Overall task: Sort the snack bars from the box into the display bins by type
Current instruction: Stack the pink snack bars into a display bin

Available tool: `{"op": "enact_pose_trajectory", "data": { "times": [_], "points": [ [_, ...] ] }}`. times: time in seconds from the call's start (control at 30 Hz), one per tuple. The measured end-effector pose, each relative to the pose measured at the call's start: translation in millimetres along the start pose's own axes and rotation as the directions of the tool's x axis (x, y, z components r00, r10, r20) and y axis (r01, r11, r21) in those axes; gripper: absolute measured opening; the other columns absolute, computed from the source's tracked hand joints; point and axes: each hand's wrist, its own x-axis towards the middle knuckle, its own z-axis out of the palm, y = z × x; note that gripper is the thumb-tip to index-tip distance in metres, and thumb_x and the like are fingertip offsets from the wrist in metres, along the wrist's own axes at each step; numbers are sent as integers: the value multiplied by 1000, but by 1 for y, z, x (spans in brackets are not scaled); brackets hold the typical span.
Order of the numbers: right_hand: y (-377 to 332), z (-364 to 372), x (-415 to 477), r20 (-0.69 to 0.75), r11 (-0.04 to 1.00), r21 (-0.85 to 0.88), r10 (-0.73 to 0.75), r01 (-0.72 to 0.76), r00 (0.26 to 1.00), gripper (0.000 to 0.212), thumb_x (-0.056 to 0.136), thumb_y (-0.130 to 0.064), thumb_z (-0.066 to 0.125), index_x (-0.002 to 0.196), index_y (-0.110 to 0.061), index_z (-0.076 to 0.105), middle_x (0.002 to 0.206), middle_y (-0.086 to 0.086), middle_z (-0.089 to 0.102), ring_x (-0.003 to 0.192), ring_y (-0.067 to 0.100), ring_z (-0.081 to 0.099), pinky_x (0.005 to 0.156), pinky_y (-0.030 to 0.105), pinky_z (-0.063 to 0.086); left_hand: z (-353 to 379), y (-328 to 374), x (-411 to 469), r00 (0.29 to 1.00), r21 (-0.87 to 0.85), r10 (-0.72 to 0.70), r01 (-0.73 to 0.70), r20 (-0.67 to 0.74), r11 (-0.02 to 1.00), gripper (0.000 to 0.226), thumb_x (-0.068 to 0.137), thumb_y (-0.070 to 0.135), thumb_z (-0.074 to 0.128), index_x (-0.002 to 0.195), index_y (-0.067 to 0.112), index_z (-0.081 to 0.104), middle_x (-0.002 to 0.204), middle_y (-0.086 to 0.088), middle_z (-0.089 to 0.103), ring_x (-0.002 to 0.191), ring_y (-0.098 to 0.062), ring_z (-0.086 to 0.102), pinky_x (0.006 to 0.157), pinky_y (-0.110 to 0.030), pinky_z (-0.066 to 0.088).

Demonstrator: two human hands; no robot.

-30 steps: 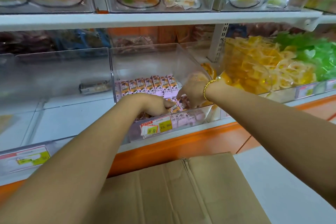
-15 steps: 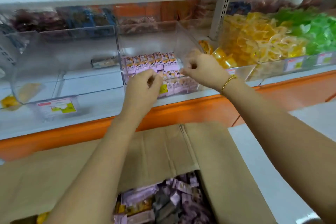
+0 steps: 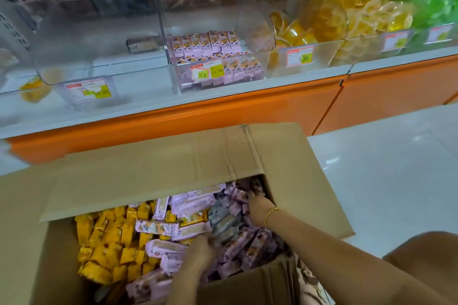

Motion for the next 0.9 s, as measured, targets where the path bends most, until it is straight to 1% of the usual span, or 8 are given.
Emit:
{"op": "enact_pose_trajectory", "data": {
  "times": [0.1, 0.3, 0.4, 0.5, 0.57, 0.67, 0.77, 0.9],
  "points": [
    [1, 15, 1, -27, 1000, -5, 22, -22, 999, 60, 97, -11, 47, 148, -1, 17, 149, 21, 28, 133, 32, 39, 105, 39, 41, -3, -3, -3, 999, -21, 47, -47, 13, 999, 35, 93, 15, 52, 128, 15, 57, 129, -6, 58, 114, -22, 55, 84, -24, 42],
    [-4, 17, -13, -62, 982, 189, -6, 18, 998, 34, 91, -24, 57, 116, -3, 53, 115, 16, 55, 110, 28, 53, 92, 36, 45, -22, -4, -15, 996, -199, 61, -47, 63, 979, 41, 86, 14, 68, 126, 11, 58, 118, -2, 56, 112, -20, 55, 85, -26, 42],
    [-18, -24, -37, -80, 912, 399, -74, 100, 994, 39, 82, -43, 70, 89, -10, 50, 82, 3, 48, 78, 17, 48, 64, 27, 40, -30, 18, -28, 987, -398, 149, -113, 59, 911, 40, 76, 20, 79, 113, 21, 63, 108, 6, 65, 104, -15, 61, 92, -35, 51],
    [-30, -73, -66, -125, 786, 600, -91, 148, 988, 41, 78, -40, 75, 81, -13, 44, 81, 2, 49, 72, 14, 46, 60, 29, 41, -45, 51, -43, 964, -409, 239, -267, -118, 873, 26, 72, 27, 82, 87, 27, 61, 79, 11, 66, 76, -4, 62, 64, -18, 49],
    [-29, -104, -83, -208, 788, 577, -113, 215, 972, 48, 77, -44, 75, 97, -9, 49, 92, 6, 55, 82, 19, 51, 69, 34, 44, -64, 73, -57, 917, -448, 271, -383, -293, 808, 21, 75, 18, 79, 77, 20, 59, 61, 10, 58, 56, 1, 55, 50, -13, 38],
    [-10, -143, -104, -319, 714, 605, -188, 352, 929, 45, 76, -45, 76, 100, -15, 53, 79, -5, 54, 71, 12, 48, 63, 26, 38, -94, 95, -77, 875, -582, 335, -483, -349, 655, 27, 72, 21, 81, 90, 14, 61, 69, -1, 63, 70, -18, 64, 68, -35, 54],
    [17, -169, -120, -388, 556, 665, -312, 498, 867, 23, 79, -21, 77, 97, -31, 66, 62, -14, 56, 59, 3, 45, 63, 18, 38, -121, 116, -93, 860, -721, 373, -501, -350, 479, 19, 80, 13, 71, 89, 11, 55, 73, 3, 69, 71, -14, 66, 76, -39, 55],
    [35, -192, -122, -534, 481, 631, -300, 609, 790, 25, 77, -13, 78, 98, -24, 72, 95, 14, 69, 73, 8, 53, 72, 21, 45, -154, 149, -99, 824, -794, 441, -516, -357, 321, 31, 72, 17, 63, 101, 6, 60, 95, -9, 73, 81, -18, 70, 73, -30, 57]
  ]
}}
